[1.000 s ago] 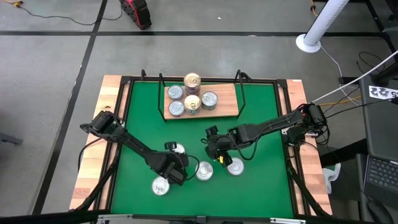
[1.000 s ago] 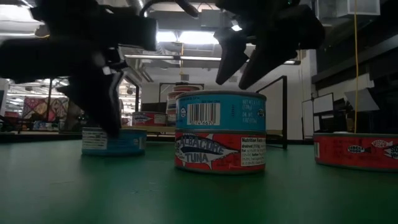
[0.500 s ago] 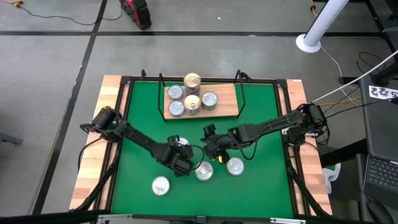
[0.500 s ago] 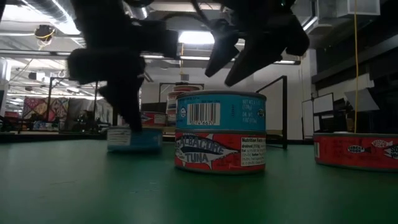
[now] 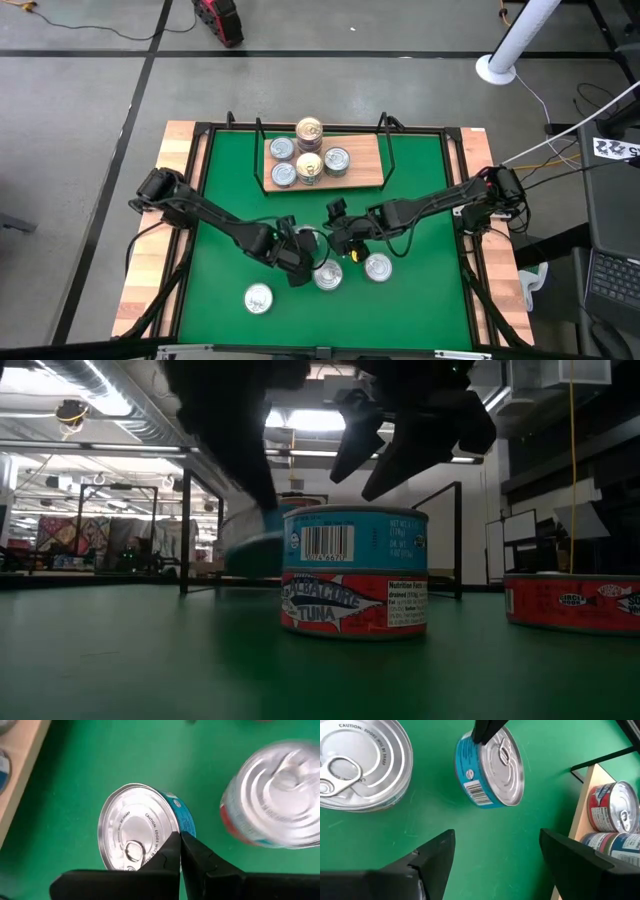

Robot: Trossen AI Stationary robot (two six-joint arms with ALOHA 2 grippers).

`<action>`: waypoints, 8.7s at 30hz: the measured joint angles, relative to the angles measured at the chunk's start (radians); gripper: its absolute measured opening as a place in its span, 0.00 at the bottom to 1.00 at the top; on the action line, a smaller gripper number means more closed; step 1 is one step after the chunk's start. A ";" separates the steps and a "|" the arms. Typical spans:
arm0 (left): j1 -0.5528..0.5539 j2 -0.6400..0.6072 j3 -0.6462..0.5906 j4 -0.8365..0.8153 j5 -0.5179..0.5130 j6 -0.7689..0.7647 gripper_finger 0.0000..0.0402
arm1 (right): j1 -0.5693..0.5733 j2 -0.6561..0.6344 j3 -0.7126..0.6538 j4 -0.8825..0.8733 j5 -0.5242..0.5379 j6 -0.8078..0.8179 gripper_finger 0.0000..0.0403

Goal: Stack canned seafood by type on shelf
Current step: Stack the yellow-blue tuna can on top of the yellow-blue tuna can on the shelf

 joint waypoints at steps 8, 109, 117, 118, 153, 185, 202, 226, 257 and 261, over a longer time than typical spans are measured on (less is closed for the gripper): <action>0.000 -0.065 0.000 0.045 -0.003 -0.006 0.00 | 0.000 0.000 0.000 0.011 -0.021 0.001 0.71; 0.018 -0.163 0.000 0.064 -0.077 0.360 0.35 | -0.001 0.001 0.001 0.178 -0.056 0.317 0.43; 0.026 -0.163 0.000 0.059 -0.079 0.371 0.35 | -0.001 0.000 0.001 0.174 0.015 0.291 0.56; 0.030 -0.163 0.000 0.056 -0.079 0.371 0.35 | -0.001 0.000 0.001 0.169 0.042 0.290 0.58; 0.430 -0.310 -0.009 -0.211 -0.385 0.648 0.36 | 0.000 -0.115 -0.064 -0.279 0.189 0.577 0.64; 0.724 -0.297 -0.312 0.267 -0.302 0.903 0.38 | -0.001 -0.115 -0.116 -0.104 0.188 0.526 0.64; 0.744 -0.214 -0.352 0.360 -0.298 1.003 0.38 | -0.001 -0.114 -0.115 -0.101 0.188 0.526 0.64; 0.728 -0.214 -0.352 0.350 -0.289 0.956 0.39 | -0.001 -0.114 -0.115 -0.101 0.188 0.526 0.64; 0.668 -0.212 -0.353 0.328 -0.284 0.953 0.65 | -0.001 -0.114 -0.115 -0.102 0.187 0.526 0.64; 0.646 -0.212 -0.353 0.327 -0.284 0.954 0.64 | -0.001 -0.114 -0.115 -0.102 0.187 0.526 0.64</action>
